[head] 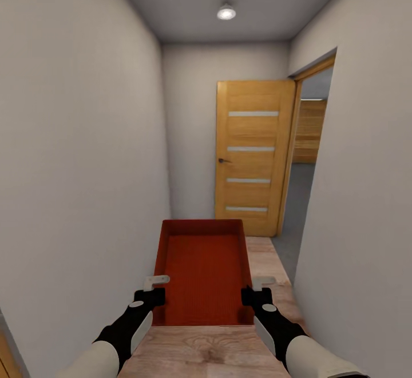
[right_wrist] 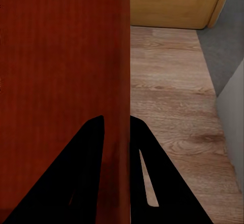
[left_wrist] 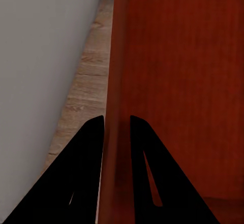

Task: Move the two storage containers from the living room to the garage. In the garage, place one container on the floor and stack the other container on top of it (either order is fine).

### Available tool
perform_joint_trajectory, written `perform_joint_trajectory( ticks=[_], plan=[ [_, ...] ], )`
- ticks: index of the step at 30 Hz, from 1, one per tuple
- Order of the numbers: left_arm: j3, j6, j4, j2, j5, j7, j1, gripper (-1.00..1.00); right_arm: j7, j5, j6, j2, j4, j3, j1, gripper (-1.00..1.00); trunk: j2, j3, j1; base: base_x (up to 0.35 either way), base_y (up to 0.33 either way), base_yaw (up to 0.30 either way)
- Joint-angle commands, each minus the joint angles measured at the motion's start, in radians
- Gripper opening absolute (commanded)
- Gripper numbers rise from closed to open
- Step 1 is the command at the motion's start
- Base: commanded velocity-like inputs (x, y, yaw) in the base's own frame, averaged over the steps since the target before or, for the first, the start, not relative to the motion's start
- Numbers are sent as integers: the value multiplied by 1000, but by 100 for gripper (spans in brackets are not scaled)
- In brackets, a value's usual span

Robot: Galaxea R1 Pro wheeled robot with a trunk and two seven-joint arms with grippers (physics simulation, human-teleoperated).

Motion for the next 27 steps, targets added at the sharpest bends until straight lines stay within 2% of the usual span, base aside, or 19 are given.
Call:
perform_joint_trajectory(
  ticks=[1, 27],
  plan=[
    [6, 4, -50, 1, -12, 16, -1, -100, -4, -14, 0, -1, 4, 33, 0, -100, -1, 0, 1, 321, 0, 0],
    [6, 4, -47, 3, -12, 17, -1, -100, -4, -13, 1, 1, 4, 33, 0, -100, -1, 0, 1, 322, 0, -8]
  ],
)
